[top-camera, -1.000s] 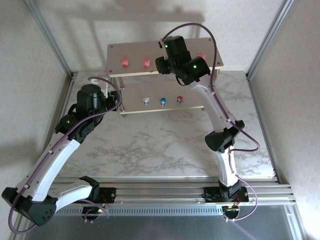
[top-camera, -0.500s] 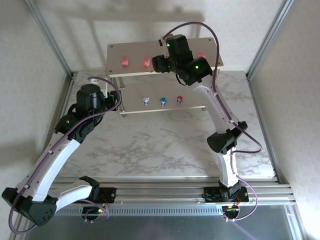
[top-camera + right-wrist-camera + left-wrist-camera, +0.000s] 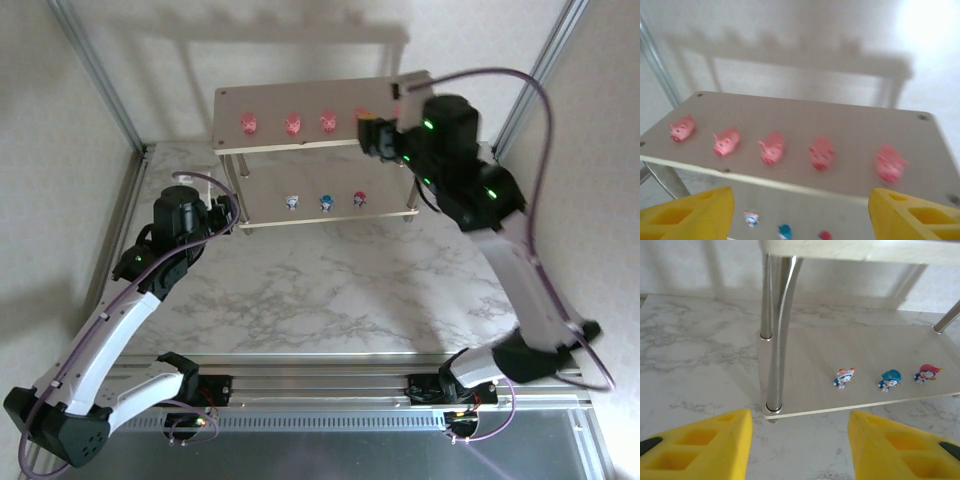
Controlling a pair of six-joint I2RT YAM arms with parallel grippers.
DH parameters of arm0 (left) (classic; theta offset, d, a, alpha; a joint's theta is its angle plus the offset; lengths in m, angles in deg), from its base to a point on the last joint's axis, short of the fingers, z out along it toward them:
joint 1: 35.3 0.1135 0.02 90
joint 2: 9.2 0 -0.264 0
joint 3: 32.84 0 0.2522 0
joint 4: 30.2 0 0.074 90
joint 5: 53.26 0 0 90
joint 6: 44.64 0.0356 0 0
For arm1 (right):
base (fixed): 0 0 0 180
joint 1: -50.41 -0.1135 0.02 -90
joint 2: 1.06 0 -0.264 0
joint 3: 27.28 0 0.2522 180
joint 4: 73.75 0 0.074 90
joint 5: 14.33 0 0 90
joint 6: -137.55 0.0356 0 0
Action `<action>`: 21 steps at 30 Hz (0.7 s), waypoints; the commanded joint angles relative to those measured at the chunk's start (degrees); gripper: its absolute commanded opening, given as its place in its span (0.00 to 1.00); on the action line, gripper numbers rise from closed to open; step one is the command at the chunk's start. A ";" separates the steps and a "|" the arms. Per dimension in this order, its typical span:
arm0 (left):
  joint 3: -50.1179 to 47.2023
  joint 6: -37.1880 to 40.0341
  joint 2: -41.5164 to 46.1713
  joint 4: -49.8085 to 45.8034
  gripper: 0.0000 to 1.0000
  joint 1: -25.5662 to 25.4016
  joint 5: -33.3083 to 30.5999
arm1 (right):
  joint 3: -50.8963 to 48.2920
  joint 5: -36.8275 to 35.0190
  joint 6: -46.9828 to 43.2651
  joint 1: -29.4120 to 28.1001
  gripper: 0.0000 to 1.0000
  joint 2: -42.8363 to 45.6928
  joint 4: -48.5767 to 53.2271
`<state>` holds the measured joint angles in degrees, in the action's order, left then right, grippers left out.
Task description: Place and organize the plastic toys onto the shelf
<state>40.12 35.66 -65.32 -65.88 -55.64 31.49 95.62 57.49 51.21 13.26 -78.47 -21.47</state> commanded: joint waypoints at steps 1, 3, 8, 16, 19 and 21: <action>-3.14 -2.10 1.74 4.31 0.54 2.21 1.05 | -10.75 -11.03 2.53 0.45 0.73 9.32 2.94; -4.73 -2.34 2.19 5.73 0.54 3.74 0.57 | -17.07 -14.96 5.61 0.80 0.73 14.86 7.11; -8.69 -2.87 3.46 10.55 0.56 8.90 1.31 | -31.05 -18.89 13.38 4.67 0.76 25.90 14.29; -15.39 -4.02 1.21 18.81 1.00 14.53 0.63 | -48.84 -4.84 18.17 22.31 0.99 29.17 9.16; -20.25 -3.73 2.07 24.56 1.00 15.53 -0.97 | -53.93 1.59 19.37 28.61 0.99 28.18 4.14; -23.31 -3.34 2.97 28.67 1.00 16.16 -2.56 | -56.60 3.60 19.59 31.27 0.99 26.85 1.47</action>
<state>20.12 32.47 -63.66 -45.18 -40.47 31.79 41.33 54.52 68.44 41.67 -50.90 -13.80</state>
